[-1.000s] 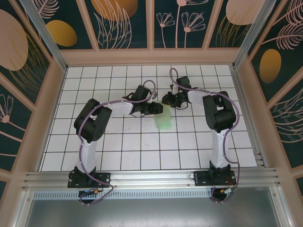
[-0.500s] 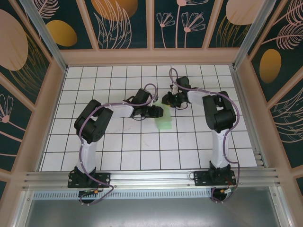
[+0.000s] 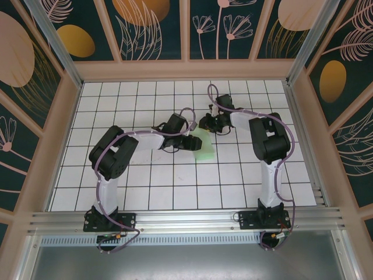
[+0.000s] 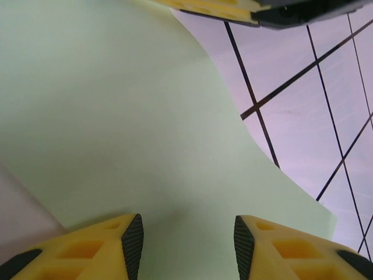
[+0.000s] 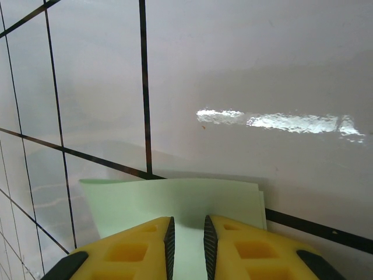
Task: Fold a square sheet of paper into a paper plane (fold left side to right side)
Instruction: First fold the square sheet of paper in half at the center of the table.
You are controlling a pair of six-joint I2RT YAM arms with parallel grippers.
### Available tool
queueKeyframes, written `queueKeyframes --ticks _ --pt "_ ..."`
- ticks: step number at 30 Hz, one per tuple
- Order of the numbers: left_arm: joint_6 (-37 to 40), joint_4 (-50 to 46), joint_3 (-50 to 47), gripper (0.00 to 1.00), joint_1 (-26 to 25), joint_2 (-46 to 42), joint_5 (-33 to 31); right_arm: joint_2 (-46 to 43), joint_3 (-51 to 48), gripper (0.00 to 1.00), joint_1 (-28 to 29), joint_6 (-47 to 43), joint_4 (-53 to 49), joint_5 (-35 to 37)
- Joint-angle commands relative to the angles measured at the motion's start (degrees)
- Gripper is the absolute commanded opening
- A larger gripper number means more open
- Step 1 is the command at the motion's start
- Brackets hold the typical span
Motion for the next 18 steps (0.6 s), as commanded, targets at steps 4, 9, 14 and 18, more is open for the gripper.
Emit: queueKeyframes --ticks 4,9,14,18 --pt "2.31 -2.41 -1.31 0.48 -1.74 -1.59 0.44 3.64 -3.25 0.26 0.87 0.21 -6.99 5.59" --pt "2.86 -3.34 -0.79 0.49 -2.63 -2.03 0.11 3.66 -3.36 0.26 0.88 0.21 -7.03 5.64" --pt "3.20 -4.23 -1.06 0.49 -3.40 -2.45 -0.28 3.64 -3.43 0.26 1.00 0.25 -6.88 5.53" --pt "3.11 -4.39 -1.40 0.50 -4.34 -2.39 -0.73 3.64 -3.56 0.26 0.97 0.27 -6.73 5.50"
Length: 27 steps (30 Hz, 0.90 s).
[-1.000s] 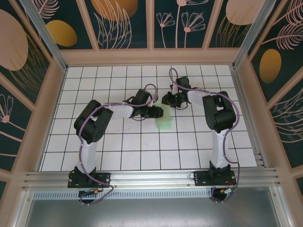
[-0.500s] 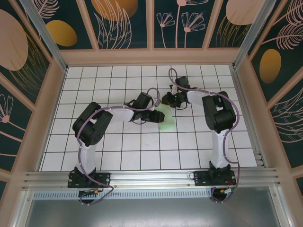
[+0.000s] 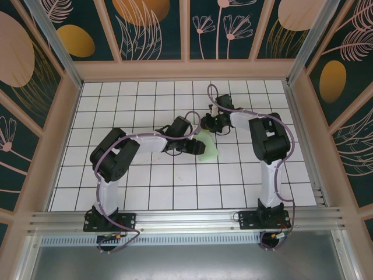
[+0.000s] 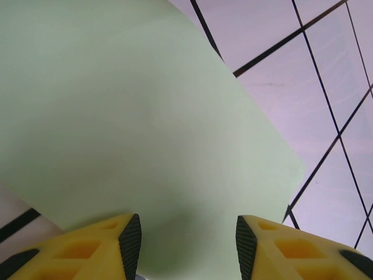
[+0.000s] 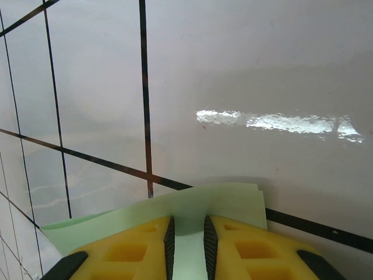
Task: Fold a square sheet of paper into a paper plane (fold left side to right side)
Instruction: First fold the square sheet of paper in half at the center of the table.
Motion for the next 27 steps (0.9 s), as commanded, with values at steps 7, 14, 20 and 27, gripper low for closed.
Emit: queueKeyframes --ticks 7,14,20,27 --pt "0.40 -3.25 -1.33 0.50 -3.03 -1.18 0.28 3.79 -3.49 0.26 0.86 0.31 -6.57 4.93" --pt "-0.29 -3.05 -3.16 0.50 -4.06 -1.88 0.35 3.63 -3.57 0.26 0.81 0.38 -6.28 4.58" --pt "-1.39 -2.10 -5.91 0.50 -5.38 -2.91 0.87 3.71 -3.65 0.26 0.81 0.47 -6.14 4.48" --pt "-2.65 -0.24 -7.35 0.51 -6.74 -3.12 1.42 3.82 -3.76 0.26 0.82 0.47 -5.96 4.31"
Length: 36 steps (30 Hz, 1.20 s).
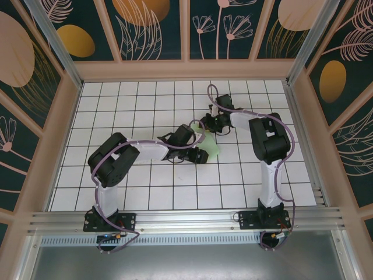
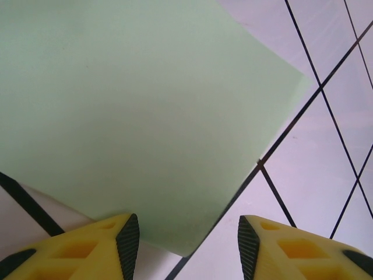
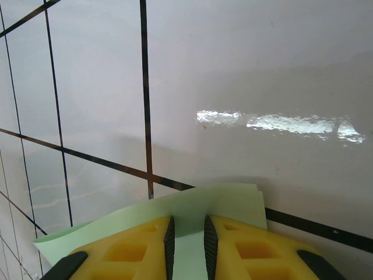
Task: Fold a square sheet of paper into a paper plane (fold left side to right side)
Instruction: First fold the square sheet of paper in half at the center of the table.
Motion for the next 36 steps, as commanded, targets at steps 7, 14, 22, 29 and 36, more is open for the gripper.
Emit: queueKeyframes --ticks 7,14,22,29,36 --pt "-2.52 -2.01 -2.71 0.52 -2.03 -1.96 2.99 3.70 -3.89 0.26 0.82 0.54 -6.11 4.25" --pt "-2.68 -3.79 -3.16 0.56 0.81 -8.72 -1.30 3.18 -4.13 0.26 0.85 0.46 -6.24 4.33" --pt "-6.24 1.77 -4.20 0.55 5.72 -8.58 -1.29 -0.15 -7.10 0.26 0.70 2.44 -3.26 2.51" --pt "-5.50 4.81 -7.37 0.59 6.15 -13.75 4.75 -1.21 -8.64 0.26 0.36 2.65 -2.86 3.13" --pt "-4.97 4.07 -10.62 0.62 6.77 -18.71 3.48 -0.73 -7.92 0.26 0.44 2.65 -2.98 2.84"
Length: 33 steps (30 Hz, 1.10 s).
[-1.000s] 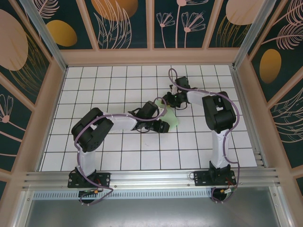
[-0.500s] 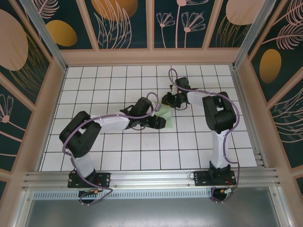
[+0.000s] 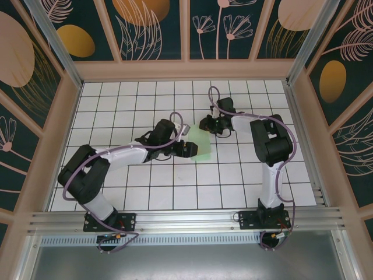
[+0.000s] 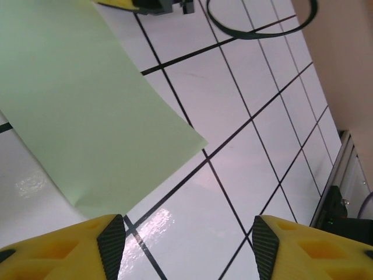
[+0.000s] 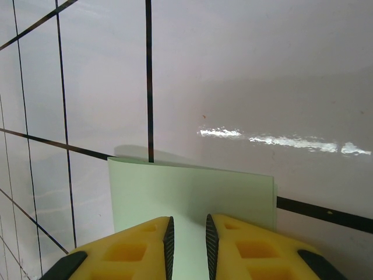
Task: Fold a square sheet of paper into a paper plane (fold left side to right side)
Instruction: First fold the square sheet of paper in half at the center of the table.
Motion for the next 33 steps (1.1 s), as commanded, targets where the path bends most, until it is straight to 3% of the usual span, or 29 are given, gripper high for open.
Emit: queueKeyframes --ticks 1,12,19,33 --pt "0.20 1.74 0.56 0.62 0.74 0.32 -0.14 1.81 -2.61 0.26 0.45 1.22 -9.02 2.30" --pt "0.48 4.78 12.37 0.55 1.24 17.16 4.44 0.87 -3.79 0.26 0.87 1.97 -7.71 1.53" --pt "1.61 3.87 9.88 0.54 1.02 19.11 7.22 1.28 -2.83 0.26 0.76 1.50 -8.69 2.03" --pt "12.38 -8.82 7.59 0.48 -1.80 19.99 8.95 1.85 -1.91 0.26 0.57 0.87 -9.98 3.01"
